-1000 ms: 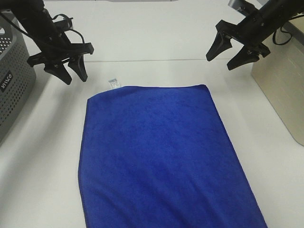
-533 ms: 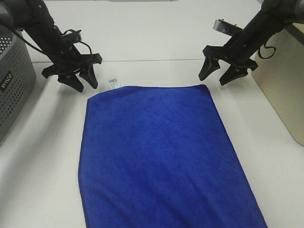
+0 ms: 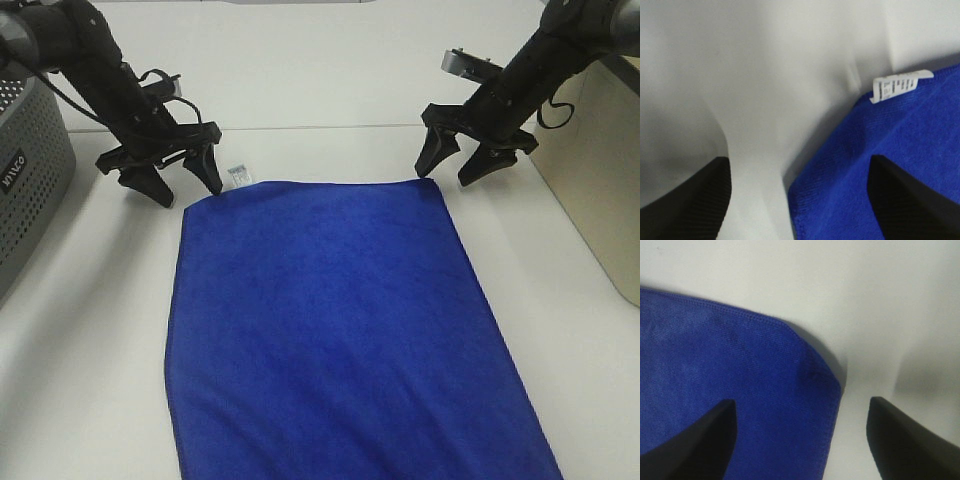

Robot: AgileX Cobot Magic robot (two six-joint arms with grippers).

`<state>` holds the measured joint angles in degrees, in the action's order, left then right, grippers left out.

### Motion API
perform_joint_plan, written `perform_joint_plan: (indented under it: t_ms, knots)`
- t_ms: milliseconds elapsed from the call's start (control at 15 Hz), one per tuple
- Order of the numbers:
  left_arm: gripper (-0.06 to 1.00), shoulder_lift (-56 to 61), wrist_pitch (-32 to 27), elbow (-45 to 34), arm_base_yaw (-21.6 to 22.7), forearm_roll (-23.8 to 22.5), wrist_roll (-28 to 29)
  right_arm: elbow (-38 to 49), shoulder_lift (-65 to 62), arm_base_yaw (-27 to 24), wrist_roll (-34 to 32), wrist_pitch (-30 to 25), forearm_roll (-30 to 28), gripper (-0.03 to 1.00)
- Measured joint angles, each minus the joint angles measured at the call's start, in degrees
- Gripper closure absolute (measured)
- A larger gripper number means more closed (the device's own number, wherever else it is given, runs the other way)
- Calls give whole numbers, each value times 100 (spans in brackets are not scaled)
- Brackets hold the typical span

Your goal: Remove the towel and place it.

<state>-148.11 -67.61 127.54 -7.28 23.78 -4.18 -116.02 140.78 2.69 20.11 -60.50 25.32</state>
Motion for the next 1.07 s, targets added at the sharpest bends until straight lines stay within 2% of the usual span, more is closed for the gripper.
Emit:
perform_joint_plan:
  t_ms: [400,1067]
  knots:
    - [24,-120,-63,34,0,361,-155,-11,138,0,0,103,0,26]
    - [24,-172,46,40,0,745,-441,-17,327,0,0,602,183,28]
